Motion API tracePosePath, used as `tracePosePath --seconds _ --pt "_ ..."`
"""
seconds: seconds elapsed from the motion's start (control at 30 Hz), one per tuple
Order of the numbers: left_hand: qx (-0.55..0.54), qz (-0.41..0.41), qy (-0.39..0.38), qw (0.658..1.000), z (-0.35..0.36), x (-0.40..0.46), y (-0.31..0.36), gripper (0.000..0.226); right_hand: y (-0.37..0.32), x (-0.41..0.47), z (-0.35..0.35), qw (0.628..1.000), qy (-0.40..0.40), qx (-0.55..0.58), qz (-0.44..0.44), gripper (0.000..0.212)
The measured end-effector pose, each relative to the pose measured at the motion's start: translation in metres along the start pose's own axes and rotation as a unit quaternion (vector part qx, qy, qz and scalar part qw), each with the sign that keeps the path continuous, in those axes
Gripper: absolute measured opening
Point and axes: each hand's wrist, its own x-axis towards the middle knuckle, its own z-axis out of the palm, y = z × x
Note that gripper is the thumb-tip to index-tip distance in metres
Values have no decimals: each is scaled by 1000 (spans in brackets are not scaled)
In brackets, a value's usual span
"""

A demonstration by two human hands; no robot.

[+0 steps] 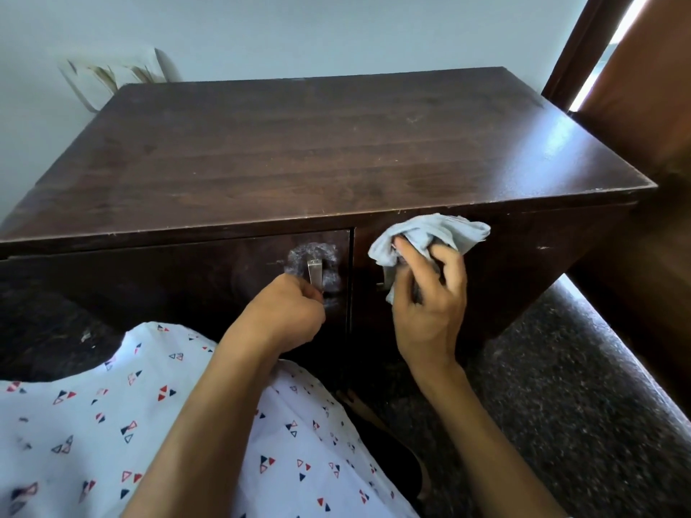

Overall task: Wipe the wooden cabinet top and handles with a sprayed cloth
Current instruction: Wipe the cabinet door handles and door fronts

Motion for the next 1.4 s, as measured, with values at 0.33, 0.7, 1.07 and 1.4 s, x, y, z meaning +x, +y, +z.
tracePosePath --seconds 0.33,0.7,1.07,1.4 --pt "-62 -18 110 992 -3 0 -12 13 -6 -12 -2 973 39 81 213 22" --pt "-77 -37 146 986 -5 -4 -23 19 -45 -63 29 735 -80 272 616 27" --pt "-69 -42 134 988 -6 2 -28 13 -36 -64 31 982 -157 74 78 20" --pt "-64 -42 127 989 -6 -1 -26 15 -40 -58 30 983 -147 77 75 32"
